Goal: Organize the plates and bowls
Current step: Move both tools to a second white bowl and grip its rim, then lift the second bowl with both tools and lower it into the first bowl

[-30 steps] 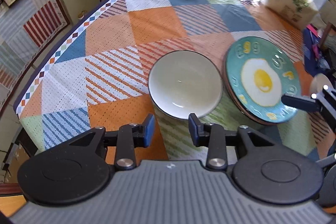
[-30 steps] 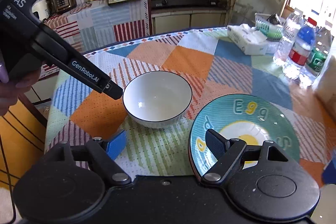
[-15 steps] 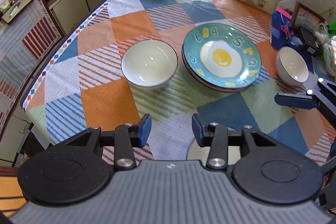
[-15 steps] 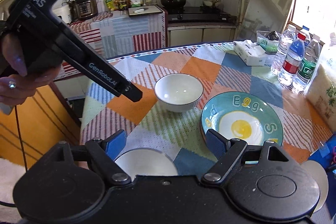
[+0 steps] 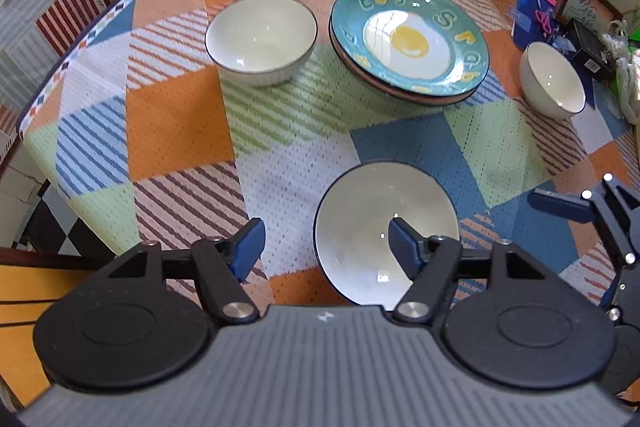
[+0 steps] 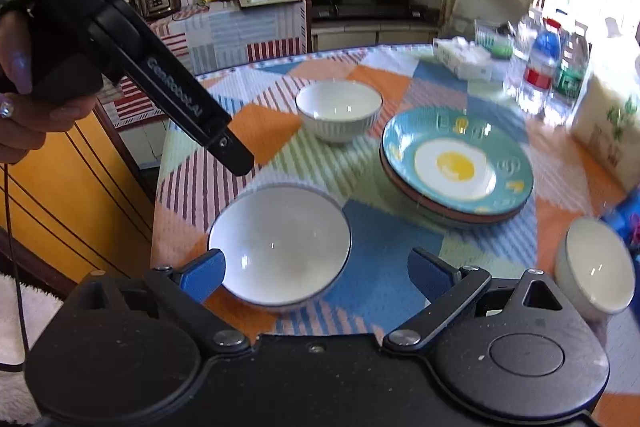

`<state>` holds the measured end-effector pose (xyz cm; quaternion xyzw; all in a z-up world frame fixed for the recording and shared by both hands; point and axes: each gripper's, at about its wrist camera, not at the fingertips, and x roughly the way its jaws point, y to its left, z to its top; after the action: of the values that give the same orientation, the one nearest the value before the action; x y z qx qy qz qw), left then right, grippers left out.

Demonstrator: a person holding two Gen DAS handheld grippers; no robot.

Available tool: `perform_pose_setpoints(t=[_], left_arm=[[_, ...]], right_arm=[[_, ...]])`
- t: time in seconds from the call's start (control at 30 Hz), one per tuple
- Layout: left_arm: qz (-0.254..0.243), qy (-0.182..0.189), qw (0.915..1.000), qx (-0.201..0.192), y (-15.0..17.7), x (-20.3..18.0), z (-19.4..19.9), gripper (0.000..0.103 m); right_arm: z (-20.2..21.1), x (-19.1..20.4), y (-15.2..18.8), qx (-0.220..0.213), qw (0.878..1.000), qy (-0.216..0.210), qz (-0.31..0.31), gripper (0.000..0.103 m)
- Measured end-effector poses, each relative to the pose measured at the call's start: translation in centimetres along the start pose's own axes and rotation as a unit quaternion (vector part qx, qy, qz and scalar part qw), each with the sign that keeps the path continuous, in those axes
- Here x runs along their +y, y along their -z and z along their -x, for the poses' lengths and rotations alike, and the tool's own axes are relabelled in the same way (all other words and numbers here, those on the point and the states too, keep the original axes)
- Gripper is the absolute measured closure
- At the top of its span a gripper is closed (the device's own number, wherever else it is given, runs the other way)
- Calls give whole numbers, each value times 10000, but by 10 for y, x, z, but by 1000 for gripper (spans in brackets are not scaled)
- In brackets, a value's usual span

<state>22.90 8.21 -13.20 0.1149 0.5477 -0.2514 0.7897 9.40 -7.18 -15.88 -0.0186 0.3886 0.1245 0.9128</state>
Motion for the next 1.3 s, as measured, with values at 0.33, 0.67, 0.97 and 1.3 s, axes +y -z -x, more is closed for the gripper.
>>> perform_pose_setpoints(t=[0.33,0.67,0.97,1.3], left_arm=[[435,33,9988,226,31,7,-43,33],[518,220,9984,-109,38,10,-51,88],[-42,-48,9998,174,30,-1,-53,94],[-605,-138,9979,-188,3,-9,-17,93]], right_arm=[[-51,21,33,375,9992,-73,75,4],[-73,31,27,99,9997,-63,210,2],[-76,27,26,133,9996,-219,86,3],[-60,22,-3,-79,9999,-30,99,3]])
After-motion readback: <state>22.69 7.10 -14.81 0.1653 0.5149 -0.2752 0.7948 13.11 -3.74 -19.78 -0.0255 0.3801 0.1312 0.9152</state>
